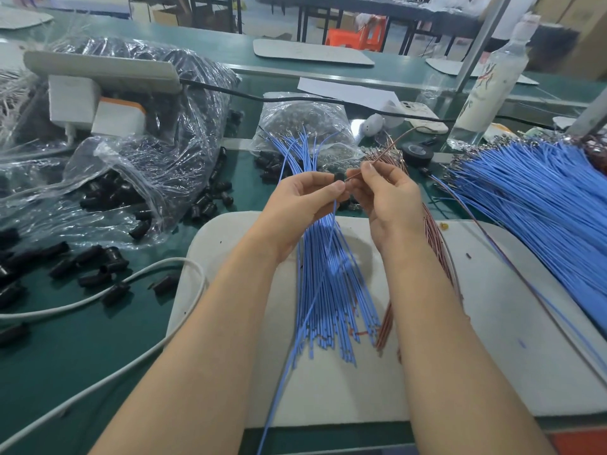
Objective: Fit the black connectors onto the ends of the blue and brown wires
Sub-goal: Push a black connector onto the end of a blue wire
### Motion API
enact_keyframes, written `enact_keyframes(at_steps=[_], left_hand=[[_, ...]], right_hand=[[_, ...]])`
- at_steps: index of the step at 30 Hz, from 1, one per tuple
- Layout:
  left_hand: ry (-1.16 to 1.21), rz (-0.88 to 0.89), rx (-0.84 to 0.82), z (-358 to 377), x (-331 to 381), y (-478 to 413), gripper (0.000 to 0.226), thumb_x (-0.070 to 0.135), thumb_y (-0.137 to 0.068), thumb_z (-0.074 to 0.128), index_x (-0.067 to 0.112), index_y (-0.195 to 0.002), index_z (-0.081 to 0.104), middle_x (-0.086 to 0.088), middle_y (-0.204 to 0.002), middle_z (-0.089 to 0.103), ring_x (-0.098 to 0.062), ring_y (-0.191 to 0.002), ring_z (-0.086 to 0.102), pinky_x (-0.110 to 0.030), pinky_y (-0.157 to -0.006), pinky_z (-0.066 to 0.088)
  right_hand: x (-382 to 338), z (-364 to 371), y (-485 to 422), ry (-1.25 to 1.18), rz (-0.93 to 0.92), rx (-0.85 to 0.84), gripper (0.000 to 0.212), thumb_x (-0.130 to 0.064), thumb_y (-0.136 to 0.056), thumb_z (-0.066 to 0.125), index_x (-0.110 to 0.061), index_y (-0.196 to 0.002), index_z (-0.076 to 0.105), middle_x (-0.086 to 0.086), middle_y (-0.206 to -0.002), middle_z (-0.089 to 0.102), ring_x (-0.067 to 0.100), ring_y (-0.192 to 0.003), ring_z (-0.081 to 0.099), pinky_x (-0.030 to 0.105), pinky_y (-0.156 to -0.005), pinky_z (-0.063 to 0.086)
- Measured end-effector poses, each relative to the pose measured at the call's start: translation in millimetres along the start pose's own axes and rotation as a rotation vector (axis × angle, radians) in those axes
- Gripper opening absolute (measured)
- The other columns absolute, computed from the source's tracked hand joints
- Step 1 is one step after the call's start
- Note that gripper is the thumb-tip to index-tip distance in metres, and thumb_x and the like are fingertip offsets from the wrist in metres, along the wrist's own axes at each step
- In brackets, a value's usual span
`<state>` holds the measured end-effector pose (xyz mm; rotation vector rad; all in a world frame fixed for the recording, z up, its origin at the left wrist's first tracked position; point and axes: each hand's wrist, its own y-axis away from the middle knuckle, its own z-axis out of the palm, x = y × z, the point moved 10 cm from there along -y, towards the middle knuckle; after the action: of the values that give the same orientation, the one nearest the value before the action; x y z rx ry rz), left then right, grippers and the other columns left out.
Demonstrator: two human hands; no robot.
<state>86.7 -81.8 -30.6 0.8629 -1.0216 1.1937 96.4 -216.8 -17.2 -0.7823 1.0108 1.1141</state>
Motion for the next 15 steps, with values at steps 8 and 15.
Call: enact_keyframes(at_steps=[8,15], left_hand=[[0.099,0.0,-0.022,3,4,2,0.011,0.003,-0.09,0.059,0.004,-0.101,0.059,-0.005,-0.089,0.072,-0.011,-0.084,0.069,-0.022,-0.086,0.054],[-0.279,0.059,0.157,-15,5,3,0.009,0.014,-0.09,0.063,0.02,-0.089,0.057,-0.005,-0.09,0.072,-0.013,-0.082,0.065,-0.03,-0.08,0.052]], right_hand=[[16,6,2,-0.203,0.181,-0.02,0.005,-0.004,-0.095,0.053,-0.005,-0.09,0.056,0.004,-0.065,0.07,0.01,-0.053,0.064,0.018,-0.054,0.054],[-26,-7,10,0.171,-0.221,0.132,0.013,-0.007,-0.093,0.056,-0.016,-0.083,0.056,-0.006,-0.06,0.067,0.003,-0.056,0.061,0.016,-0.055,0.049]])
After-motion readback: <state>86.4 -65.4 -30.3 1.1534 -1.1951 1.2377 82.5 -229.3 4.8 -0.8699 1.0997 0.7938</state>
